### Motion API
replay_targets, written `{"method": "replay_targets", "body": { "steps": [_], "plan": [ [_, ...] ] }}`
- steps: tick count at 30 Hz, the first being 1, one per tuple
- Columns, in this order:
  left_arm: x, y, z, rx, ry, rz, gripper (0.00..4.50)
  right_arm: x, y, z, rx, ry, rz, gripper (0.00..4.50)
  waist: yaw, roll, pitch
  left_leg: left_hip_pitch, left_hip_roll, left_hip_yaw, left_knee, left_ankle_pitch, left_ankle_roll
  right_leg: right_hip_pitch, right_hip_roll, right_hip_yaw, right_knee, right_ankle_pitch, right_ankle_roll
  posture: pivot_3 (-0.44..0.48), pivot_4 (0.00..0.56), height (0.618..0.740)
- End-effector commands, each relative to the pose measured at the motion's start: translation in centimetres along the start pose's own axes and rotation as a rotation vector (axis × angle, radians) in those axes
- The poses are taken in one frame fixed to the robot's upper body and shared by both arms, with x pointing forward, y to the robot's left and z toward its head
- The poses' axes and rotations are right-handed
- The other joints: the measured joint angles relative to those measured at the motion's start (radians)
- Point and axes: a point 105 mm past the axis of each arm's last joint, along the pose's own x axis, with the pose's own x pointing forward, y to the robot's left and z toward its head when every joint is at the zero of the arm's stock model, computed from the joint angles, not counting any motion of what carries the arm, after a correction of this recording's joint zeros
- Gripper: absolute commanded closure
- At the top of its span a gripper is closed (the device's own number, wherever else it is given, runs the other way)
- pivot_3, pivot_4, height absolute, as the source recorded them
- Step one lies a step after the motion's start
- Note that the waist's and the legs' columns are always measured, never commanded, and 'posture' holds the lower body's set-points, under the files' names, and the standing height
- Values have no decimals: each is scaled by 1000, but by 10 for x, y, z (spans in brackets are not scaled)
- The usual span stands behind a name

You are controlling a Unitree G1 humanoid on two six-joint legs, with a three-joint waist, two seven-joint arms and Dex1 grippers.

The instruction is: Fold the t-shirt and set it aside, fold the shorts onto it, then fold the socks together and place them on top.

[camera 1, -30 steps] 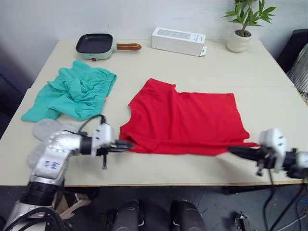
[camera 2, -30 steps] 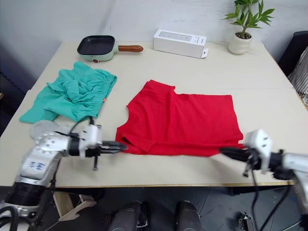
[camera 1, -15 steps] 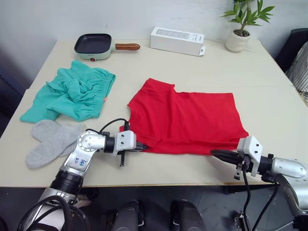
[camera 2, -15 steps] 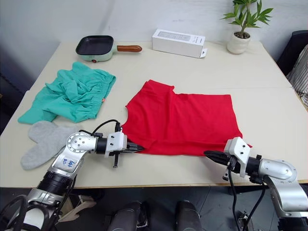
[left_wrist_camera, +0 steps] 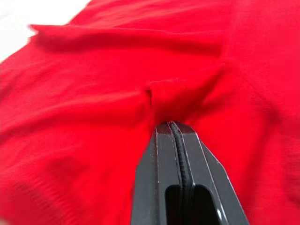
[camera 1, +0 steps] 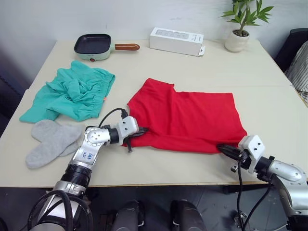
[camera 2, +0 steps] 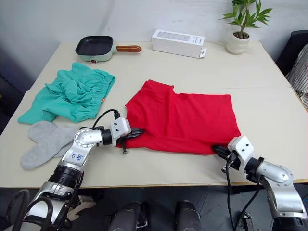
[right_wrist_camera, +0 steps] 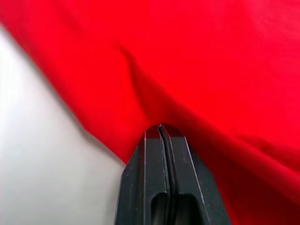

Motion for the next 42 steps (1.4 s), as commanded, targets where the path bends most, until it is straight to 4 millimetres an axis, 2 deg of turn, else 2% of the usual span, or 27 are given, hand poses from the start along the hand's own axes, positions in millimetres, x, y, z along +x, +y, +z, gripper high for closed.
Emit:
{"method": "replay_targets", "body": {
  "steps": [1, 4, 8, 11, 14, 17, 19, 22, 25, 27, 30, 33, 35, 38, 40, 42],
  "plan": [
    [-11, 18, -2, -44, -3, 101, 4477, -16, -25, -7, -7, 19, -120, 4500, 0, 0, 0, 0, 0, 0, 0, 0, 0, 0, 0, 0, 0, 0, 0, 0, 150, 740],
    [-17, 26, 1, -112, -33, 144, 4477, -26, -38, -19, 25, 42, -183, 4500, 1, 0, 0, 0, 0, 0, 0, 0, 0, 0, 0, -1, 0, 0, 0, 0, 150, 740],
    [-32, 31, -6, -121, 0, 161, 4477, -45, -66, -37, 48, 71, -349, 4500, 0, -2, -1, 0, 0, 0, 0, 0, 0, 1, 0, -1, -1, 0, 0, 0, 150, 740],
    [-44, 38, -8, -130, 11, 182, 4477, -55, -84, -21, 63, -47, -450, 4500, -2, -2, -1, 0, 0, 0, 0, 0, 0, 1, 0, -1, -1, 0, 0, 0, 150, 740],
    [-54, 41, 1, -129, -27, 174, 4477, -64, -92, -5, 108, -150, -485, 4500, -3, -2, -1, 0, 0, 0, -1, 0, 0, 0, 0, -1, -1, 0, 0, 0, 150, 740],
    [-53, 30, 21, -128, -103, 93, 4477, -64, -81, 7, 137, -191, -418, 4500, -3, -2, -1, 0, 0, 0, -1, 0, -1, 0, 0, 2, -1, 0, 0, 0, 150, 740],
    [-48, 10, 29, -100, -113, -4, 4477, -54, -54, 13, 118, -175, -271, 4500, -1, -2, -1, 0, 1, -1, -2, 0, -1, 0, 0, 3, -2, 0, 0, 0, 150, 740],
    [-40, -17, 23, -56, -69, -96, 4477, -38, -16, 12, 69, -120, -104, 4500, -1, -2, -1, 0, 1, -1, -3, -1, -2, 1, 1, 3, -4, 0, 0, 0, 150, 740],
    [-31, -28, 6, -70, -3, -85, 4477, -27, -4, 0, 54, -71, -72, 4500, -2, -2, -1, 0, 0, 0, -3, -1, -1, 1, 1, 4, -5, 0, 0, 0, 150, 740],
    [-31, -31, -7, -71, 48, -66, 4477, -24, -7, -8, 45, -49, -101, 4500, -1, -2, -1, 0, 0, 0, -3, 0, -1, 1, 0, 4, -5, 0, 0, 0, 150, 740],
    [-38, -22, -33, -109, 137, 17, 4477, -33, -31, -25, 45, -4, -215, 4500, -1, -1, -2, 1, 0, 0, -3, 0, -1, 1, 0, 5, -5, 0, 0, 0, 150, 740],
    [-45, -16, -38, -116, 159, 41, 4477, -45, -48, -32, 52, 6, -277, 4500, 0, -1, -6, 2, 1, 0, -3, -1, -1, 1, 0, 5, -5, 0, 0, 0, 150, 740],
    [-51, -13, -31, -118, 122, 42, 4477, -58, -57, -29, 73, -15, -293, 4500, -1, 0, -6, 2, 1, 0, -3, -1, -1, 2, 0, 5, -5, 0, 0, 0, 150, 740],
    [-62, -8, -6, -134, -1, 26, 4477, -73, -62, -16, 69, -40, -272, 4500, -1, 0, -6, 2, 1, 0, -3, -1, -1, 1, 0, 5, -5, 0, 0, 0, 150, 740],
    [-74, -7, 10, -79, -39, -11, 3912, -77, -57, -7, 6, -25, -201, 4143, -3, 0, -6, 1, 1, 0, -4, -1, -1, 1, 0, 5, -5, 0, 0, 0, 150, 740],
    [-84, -4, 17, 21, -15, -23, 3328, -79, -53, -3, -85, 9, -155, 3617, -4, -1, -5, 1, 2, 0, -4, -1, -2, 0, 0, 5, -5, 0, 0, 0, 150, 740]
  ]
}}
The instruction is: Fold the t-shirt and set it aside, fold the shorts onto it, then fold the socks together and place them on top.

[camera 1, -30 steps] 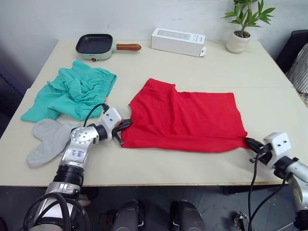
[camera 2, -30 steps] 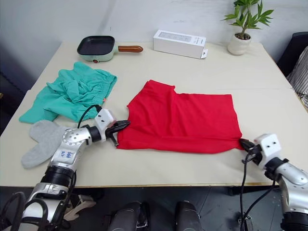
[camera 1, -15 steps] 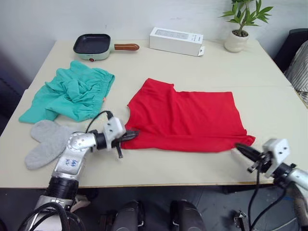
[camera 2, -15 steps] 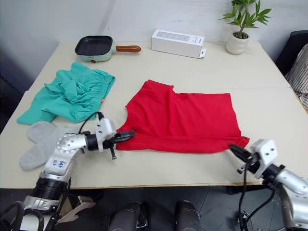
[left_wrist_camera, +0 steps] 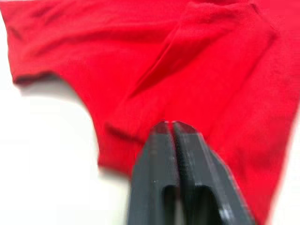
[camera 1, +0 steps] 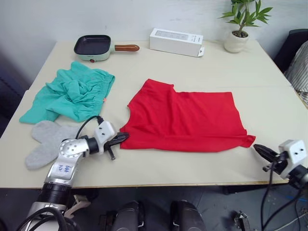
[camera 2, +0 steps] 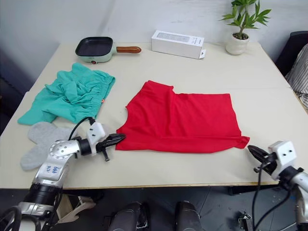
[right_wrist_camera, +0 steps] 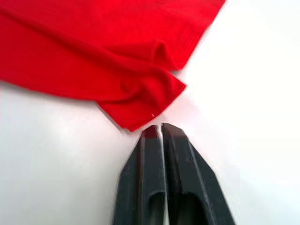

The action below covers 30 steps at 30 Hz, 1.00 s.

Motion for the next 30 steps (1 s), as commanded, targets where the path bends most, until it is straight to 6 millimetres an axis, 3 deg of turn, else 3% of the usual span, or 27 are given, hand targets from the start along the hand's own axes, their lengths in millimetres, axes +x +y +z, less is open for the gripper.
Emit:
{"method": "replay_targets", "body": {
  "steps": [1, 6, 10, 18, 26, 29, 30],
  "plan": [
    [-18, 7, 30, 189, -30, -6, 2974, -6, 2, 24, -168, -28, 60, 3241, 0, 0, 0, 0, 0, 0, 0, 0, 0, 0, 0, 0, 0, 0, 0, 0, 150, 740],
    [-25, -7, 15, 355, 73, -97, 1395, -8, 7, 15, -418, 70, 104, 1572, 2, 1, 0, 0, -1, 1, -1, -4, -6, 0, 0, 0, -2, 0, 0, 0, 150, 740],
    [-14, -18, 4, 417, 113, -145, 1395, 5, 10, 7, -506, 82, 101, 1572, 4, 0, 0, 0, -1, 1, -2, -4, -6, 0, 0, 0, -6, 0, 0, 0, 150, 740],
    [2, -16, -3, 455, 143, -132, 1395, 26, 7, -2, -628, 121, 86, 1572, 1, 0, -1, 1, 0, 2, -2, -3, -5, 2, 0, 0, -6, 0, 0, 0, 150, 740],
    [9, -14, -16, 496, 217, -140, 1395, 34, 4, -11, -666, 162, 71, 1572, 1, -6, -8, 16, 0, 2, -7, -5, -4, 17, -1, 0, -14, 0, -1, 0, 150, 740],
    [17, -11, -19, 504, 243, -136, 1349, 39, 2, -11, -689, 171, 65, 2128, 4, -7, -13, 18, 0, 2, -11, -5, -3, 17, -1, 1, -17, 2, -3, 0, 150, 740],
    [18, -10, -21, 505, 252, -136, 1538, 39, 1, -11, -691, 177, 59, 2484, 4, -6, -15, 18, 0, 2, -11, -5, -3, 16, -1, 1, -17, 2, -3, 0, 150, 740]
  ]
}}
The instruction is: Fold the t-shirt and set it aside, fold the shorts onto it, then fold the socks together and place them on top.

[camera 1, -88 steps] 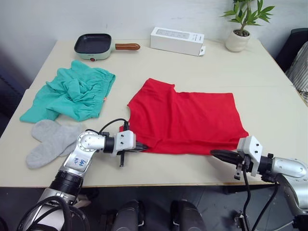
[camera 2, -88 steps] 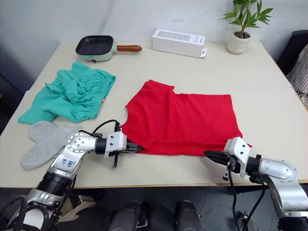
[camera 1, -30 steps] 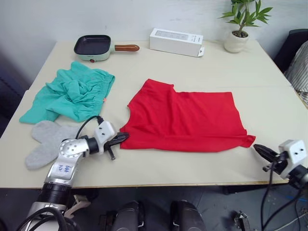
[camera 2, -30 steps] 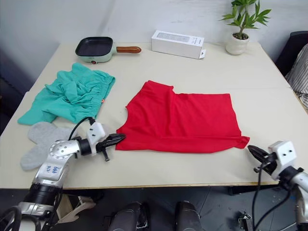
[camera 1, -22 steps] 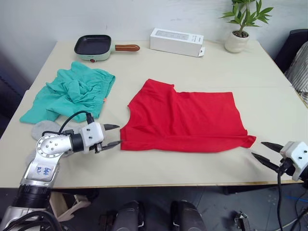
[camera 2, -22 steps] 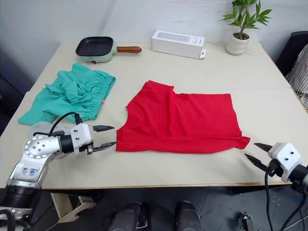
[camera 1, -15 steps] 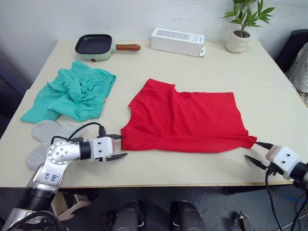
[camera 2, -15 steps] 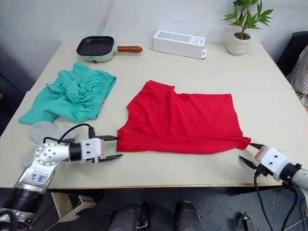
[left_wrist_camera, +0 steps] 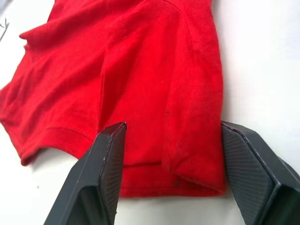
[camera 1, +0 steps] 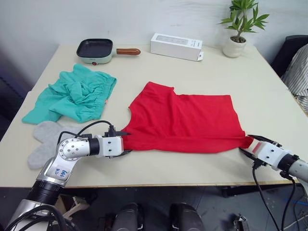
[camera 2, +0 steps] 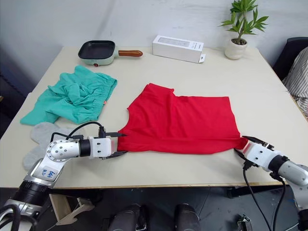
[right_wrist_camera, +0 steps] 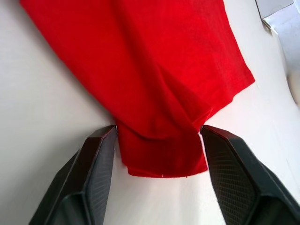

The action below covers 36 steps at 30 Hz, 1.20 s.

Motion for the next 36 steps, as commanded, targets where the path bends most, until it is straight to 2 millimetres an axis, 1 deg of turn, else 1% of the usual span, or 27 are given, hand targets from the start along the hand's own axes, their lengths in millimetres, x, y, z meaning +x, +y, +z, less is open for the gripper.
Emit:
{"method": "replay_targets", "body": {
  "steps": [1, 2, 5, 6, 8, 9, 10, 16, 21, 25, 28, 31, 32, 36],
  "plan": [
    [8, -9, -20, -21, 100, -30, 1756, -1, 3, -15, -12, 86, 18, 2800, 0, 3, -4, 0, 0, 0, 0, 0, 0, 0, 0, 0, 0, 0, 0, 0, 150, 740],
    [9, -10, -20, -20, 101, -31, 1952, -1, 2, -16, -22, 91, 11, 3128, 0, 4, -5, 0, 0, 0, 0, 1, -1, 0, 0, 0, 0, 0, 0, 0, 150, 740],
    [10, -11, -21, -16, 104, -33, 2922, -5, -1, -18, -39, 109, -7, 4247, 1, 6, -6, -1, 0, 0, -1, 2, -3, 1, 0, 0, 0, 0, 0, 0, 150, 740],
    [10, -12, -21, -17, 103, -34, 3233, -6, -2, -19, -39, 114, -11, 4500, 1, 7, -6, 0, 0, 0, -1, 2, -3, 0, 0, 0, 1, 0, 0, 0, 150, 740],
    [10, -13, -22, -24, 105, -27, 3845, -9, -2, -21, -47, 126, -24, 4500, 2, 7, -6, -1, 0, 0, -1, 2, -3, 0, 0, 0, 1, 0, 0, 0, 150, 740],
    [10, -13, -23, -29, 105, -23, 4224, -10, -2, -22, -43, 128, -25, 4500, 2, 7, -6, -1, 0, 0, -2, 2, -3, 0, 0, 0, 1, 0, 0, 0, 150, 740],
    [10, -13, -23, -31, 105, -19, 4486, -11, -1, -22, -41, 129, -25, 4500, 1, 7, -6, -1, 0, 0, -2, 2, -3, 0, 0, 0, 1, 0, 0, 0, 150, 740],
    [0, -16, -21, -59, 93, -5, 4486, -15, -1, -15, -43, 83, -17, 4500, -1, 7, -6, -1, 0, 0, -4, 2, -3, -1, 0, 0, 1, 0, 0, 0, 150, 740],
    [-20, -28, -17, -69, 84, -29, 4486, -28, 9, -7, -31, 17, 86, 4500, -8, 8, -6, -1, 2, 0, -6, 0, -6, -2, 2, -1, 1, -1, 0, 0, 150, 740],
    [-46, -45, -11, -108, 103, -37, 4486, -46, 18, -2, -2, -22, 204, 4500, -26, 8, -5, -1, 3, 0, -7, -1, -6, -2, 3, -2, 0, -3, -1, 0, 150, 740],
    [-58, -54, -5, -141, 123, -30, 4486, -55, 22, 1, 20, -41, 265, 4500, -27, 8, -5, -1, 3, 0, -7, -1, -4, -2, 3, -2, 0, -4, 0, 0, 150, 740],
    [-67, -65, 2, -184, 140, -24, 4486, -64, 28, 4, 41, -48, 332, 4500, -25, 8, -3, -1, 3, 0, -6, -4, -5, -1, 2, -2, -1, -4, 0, 0, 150, 740],
    [-70, -69, 5, -205, 146, -22, 4486, -67, 31, 4, 55, -48, 362, 4500, -24, 8, -3, -1, 3, 0, -6, -7, -1, -1, 2, -2, -2, -4, 0, 0, 150, 740],
    [-79, -91, 20, -262, 163, -50, 4486, -76, 38, 2, 73, -36, 441, 4500, -24, 7, -2, -2, 3, 0, -6, -7, 0, -1, 2, -1, -4, -5, -2, 0, 150, 740]
  ]
}}
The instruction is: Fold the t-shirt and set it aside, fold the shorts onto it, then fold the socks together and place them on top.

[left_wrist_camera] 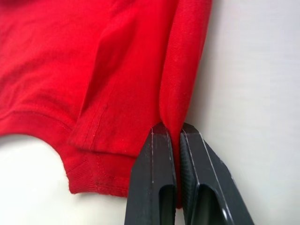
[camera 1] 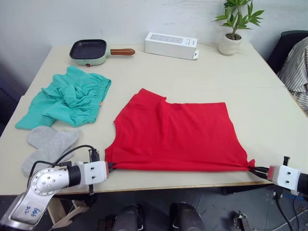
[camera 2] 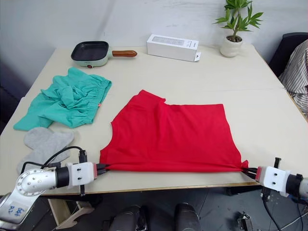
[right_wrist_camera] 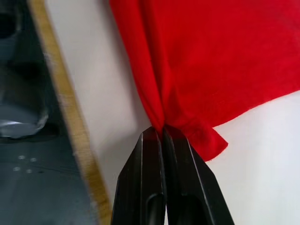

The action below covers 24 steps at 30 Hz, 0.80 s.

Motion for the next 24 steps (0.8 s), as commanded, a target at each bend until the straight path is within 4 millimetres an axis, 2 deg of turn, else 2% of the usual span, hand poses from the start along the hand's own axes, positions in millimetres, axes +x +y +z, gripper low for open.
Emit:
{"method": "replay_targets", "body": {
  "steps": [1, 6, 13, 14, 15, 19, 24],
  "plan": [
    [-11, -11, 8, -24, 25, -1, 4486, -12, -3, -3, 19, 22, 20, 4500, 0, -1, 0, 0, 0, 0, 0, 0, 0, 0, 0, 0, 0, 0, -1, 0, 150, 740],
    [-18, -23, 6, -62, 65, 6, 4486, -11, 0, -2, 32, 14, 57, 4500, 0, -1, 0, -1, 0, 0, 0, 0, 0, -1, 0, 0, -3, -1, -2, 0, 150, 740],
    [-19, -20, 6, -82, 72, 41, 4486, -4, 5, -1, 116, -9, 70, 4500, 1, -1, 0, -1, 0, 0, -2, 0, 0, -1, 0, 0, -5, -2, -3, 0, 150, 740],
    [-20, -20, 8, -96, 61, 41, 3933, -4, 5, 0, 125, -13, 71, 4043, 1, -1, 0, -1, 0, 0, -3, 0, 0, -1, 0, 0, -5, -2, -3, 0, 150, 740],
    [-23, -22, 10, -109, 56, 19, 3699, -4, 7, 1, 141, -16, 86, 3825, 0, -1, 0, -1, 0, 0, -3, 0, 0, -1, 0, 0, -6, -2, -3, 0, 150, 740],
    [-43, -19, 9, -142, 74, -12, 2412, -17, 10, 5, 189, -1, 130, 2419, 2, -1, 0, -2, 0, 0, -5, 0, 0, -2, 0, -1, -6, -2, -4, 0, 150, 740],
    [-80, -11, 11, -318, 49, -74, 798, -48, 5, 0, 258, 75, 133, 640, 15, 1, 1, -2, 0, 0, -7, 0, 0, -3, 0, -2, -9, -2, -4, 0, 150, 740]
  ]
}}
